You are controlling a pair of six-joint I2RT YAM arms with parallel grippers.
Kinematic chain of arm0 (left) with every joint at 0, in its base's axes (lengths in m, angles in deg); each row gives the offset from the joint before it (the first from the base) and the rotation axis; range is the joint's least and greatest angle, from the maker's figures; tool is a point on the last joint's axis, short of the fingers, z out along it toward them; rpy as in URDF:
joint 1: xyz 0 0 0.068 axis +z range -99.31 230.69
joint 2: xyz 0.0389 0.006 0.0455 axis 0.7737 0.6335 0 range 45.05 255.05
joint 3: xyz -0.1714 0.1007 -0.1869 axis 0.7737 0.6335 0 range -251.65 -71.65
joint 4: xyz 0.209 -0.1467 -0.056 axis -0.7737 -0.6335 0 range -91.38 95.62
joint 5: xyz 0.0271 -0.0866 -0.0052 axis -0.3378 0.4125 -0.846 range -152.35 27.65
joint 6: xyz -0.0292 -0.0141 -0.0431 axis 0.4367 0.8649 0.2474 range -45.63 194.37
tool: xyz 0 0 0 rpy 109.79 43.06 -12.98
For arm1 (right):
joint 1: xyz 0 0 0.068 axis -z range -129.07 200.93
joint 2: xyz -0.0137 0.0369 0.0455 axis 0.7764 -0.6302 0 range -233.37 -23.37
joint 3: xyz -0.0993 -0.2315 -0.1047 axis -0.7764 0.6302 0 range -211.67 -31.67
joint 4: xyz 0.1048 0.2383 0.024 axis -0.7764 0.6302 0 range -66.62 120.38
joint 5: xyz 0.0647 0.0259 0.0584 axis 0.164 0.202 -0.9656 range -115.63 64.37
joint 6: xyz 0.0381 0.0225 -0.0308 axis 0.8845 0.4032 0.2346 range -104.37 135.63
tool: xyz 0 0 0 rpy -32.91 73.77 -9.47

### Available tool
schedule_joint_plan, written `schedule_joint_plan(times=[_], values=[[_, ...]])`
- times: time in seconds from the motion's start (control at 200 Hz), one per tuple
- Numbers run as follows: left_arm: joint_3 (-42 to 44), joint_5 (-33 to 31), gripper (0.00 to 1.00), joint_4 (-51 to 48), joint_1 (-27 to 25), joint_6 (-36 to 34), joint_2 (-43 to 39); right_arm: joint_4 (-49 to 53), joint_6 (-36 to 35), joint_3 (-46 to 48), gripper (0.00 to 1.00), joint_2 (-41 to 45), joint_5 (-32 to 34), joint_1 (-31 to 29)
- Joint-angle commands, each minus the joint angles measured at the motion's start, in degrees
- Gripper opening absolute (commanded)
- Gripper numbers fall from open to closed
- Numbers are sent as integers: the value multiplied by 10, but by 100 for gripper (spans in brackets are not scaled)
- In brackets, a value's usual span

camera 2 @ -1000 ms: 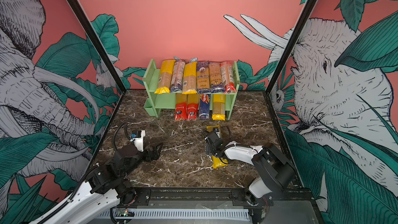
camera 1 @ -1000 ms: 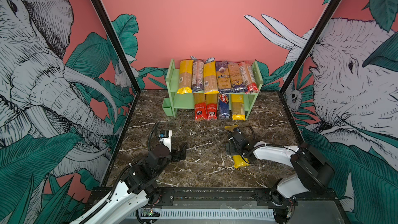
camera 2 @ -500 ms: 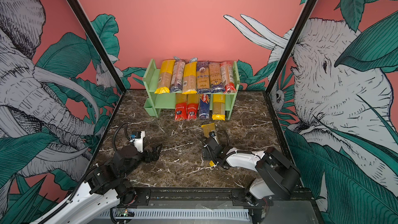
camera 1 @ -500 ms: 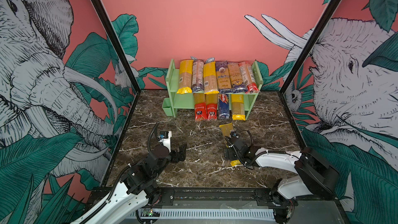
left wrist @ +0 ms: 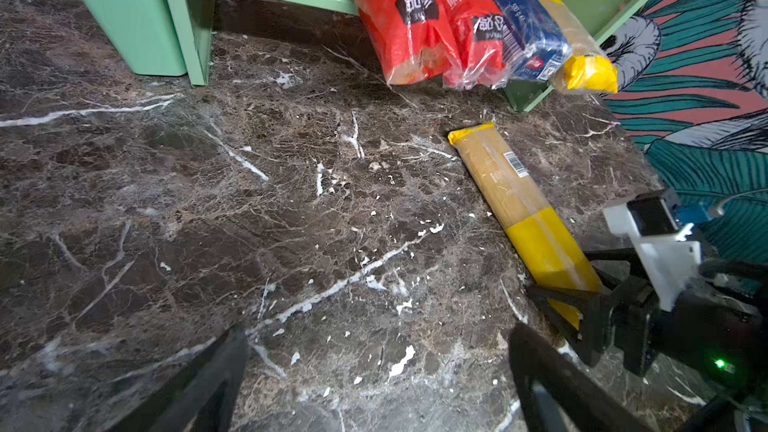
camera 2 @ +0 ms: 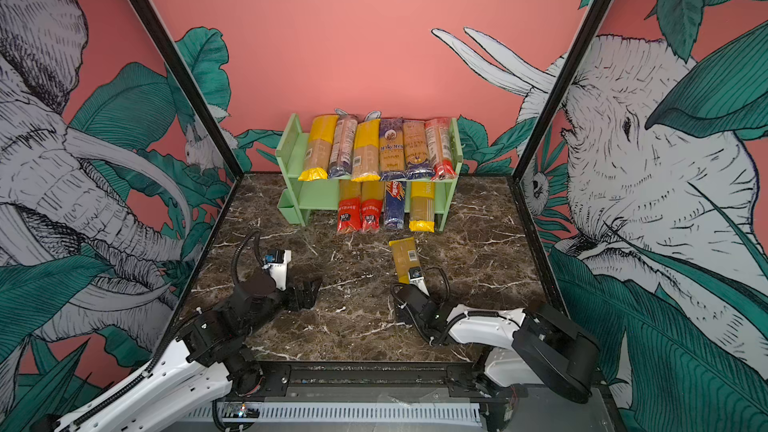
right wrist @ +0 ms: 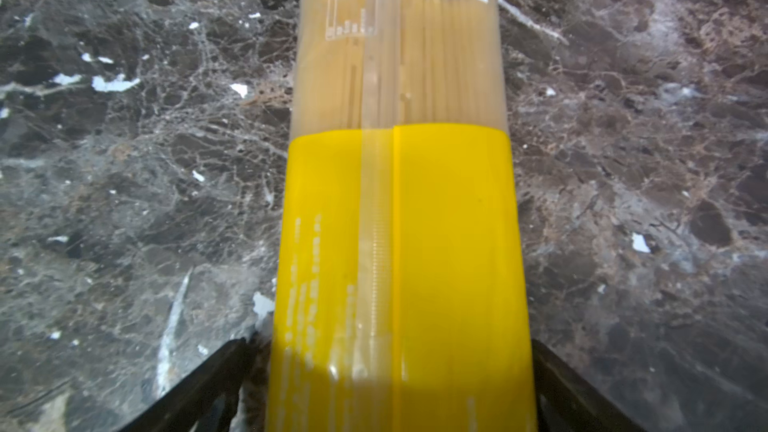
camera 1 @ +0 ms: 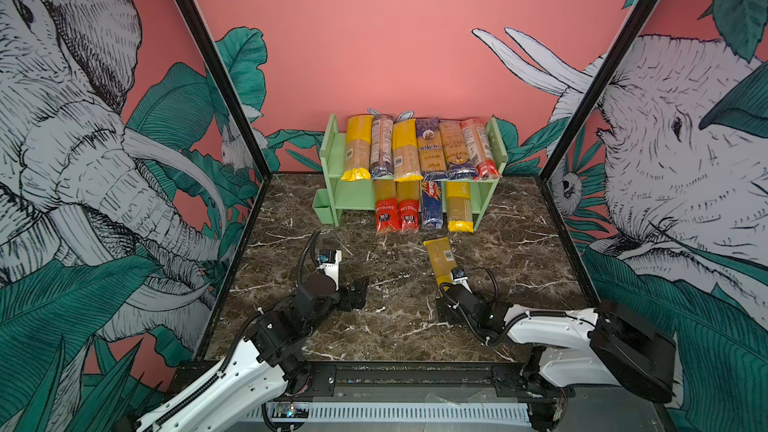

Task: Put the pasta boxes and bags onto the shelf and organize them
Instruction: 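Push the yellow-and-tan pack toward the left gripper with the right gripper, then lower the left gripper onto the yellow pack's end and close it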

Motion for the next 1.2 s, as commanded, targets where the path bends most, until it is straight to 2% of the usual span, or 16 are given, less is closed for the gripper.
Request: schedule_joint_plan(times=[0.0, 0.135, 0.28, 0.365, 0.44, 0.635, 0.83, 0.925, 1.075, 1.195], values=[[9, 5, 98, 2, -3, 10, -5, 10, -4, -10, 99, -14, -41, -13], [20, 2, 98, 3, -3, 19, -18, 34, -32, -70, 99, -47, -56, -36], [22, 2, 98, -15, -2, 26, -26, 24, -52, -125, 99, -89, -107, -60], [23, -1, 98, -27, -3, 26, -34, 66, -64, -161, 99, -104, -84, -80], [25, -1, 98, -33, -3, 25, -38, 63, -64, -158, 99, -94, -81, -82], [34, 20, 99, -17, -3, 26, -14, 83, -57, -121, 99, 40, -78, -82], [46, 31, 99, 30, -9, 27, 16, 244, -63, -125, 99, 195, 8, -71], [51, 32, 99, 59, -19, 27, 48, 307, -58, -122, 99, 249, 21, -43], [46, 5, 99, 111, -74, 31, 123, 337, -57, -100, 99, 321, 8, 1], [33, -18, 99, 161, -122, 40, 199, 340, -63, -91, 99, 338, 1, 19]])
